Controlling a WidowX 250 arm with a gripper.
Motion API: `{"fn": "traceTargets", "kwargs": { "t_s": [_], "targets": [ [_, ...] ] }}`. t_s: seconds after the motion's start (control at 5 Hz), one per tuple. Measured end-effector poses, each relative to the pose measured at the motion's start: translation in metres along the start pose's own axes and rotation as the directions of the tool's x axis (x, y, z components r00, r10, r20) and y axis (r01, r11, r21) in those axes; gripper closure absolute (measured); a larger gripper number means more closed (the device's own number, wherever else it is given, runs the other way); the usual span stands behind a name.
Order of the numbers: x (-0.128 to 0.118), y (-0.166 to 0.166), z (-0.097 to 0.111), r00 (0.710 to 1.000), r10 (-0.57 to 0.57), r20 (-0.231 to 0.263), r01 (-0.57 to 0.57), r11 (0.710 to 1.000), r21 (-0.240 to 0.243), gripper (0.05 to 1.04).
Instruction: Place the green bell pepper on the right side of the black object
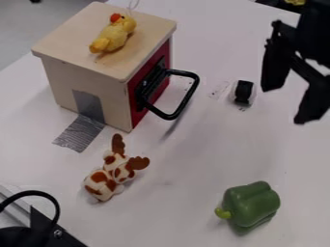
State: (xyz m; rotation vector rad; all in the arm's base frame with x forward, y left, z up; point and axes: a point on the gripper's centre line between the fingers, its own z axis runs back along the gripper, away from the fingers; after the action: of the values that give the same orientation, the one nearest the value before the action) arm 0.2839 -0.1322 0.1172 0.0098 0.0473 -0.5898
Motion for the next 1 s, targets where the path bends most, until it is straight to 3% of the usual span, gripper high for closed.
{"fn": "traceTargets", "kwargs": {
  "t_s": [0.2, 0.4, 0.6, 1.0],
  "targets": [
    [-0.023, -0.022, -0.017, 0.998, 0.029, -0.055, -0.027, 0.999, 0.037, 0.085],
    [-0.041, -0.043, -0.036, 0.992, 0.055, -0.113, -0.043, 0.993, 0.111, 0.084],
    [-0.055, -0.047, -0.052, 0.987, 0.076, -0.145, -0.060, 0.992, 0.112, 0.085],
    [-0.054, -0.039, -0.064, 0.989, 0.076, -0.129, -0.063, 0.993, 0.100, 0.085]
  ]
}}
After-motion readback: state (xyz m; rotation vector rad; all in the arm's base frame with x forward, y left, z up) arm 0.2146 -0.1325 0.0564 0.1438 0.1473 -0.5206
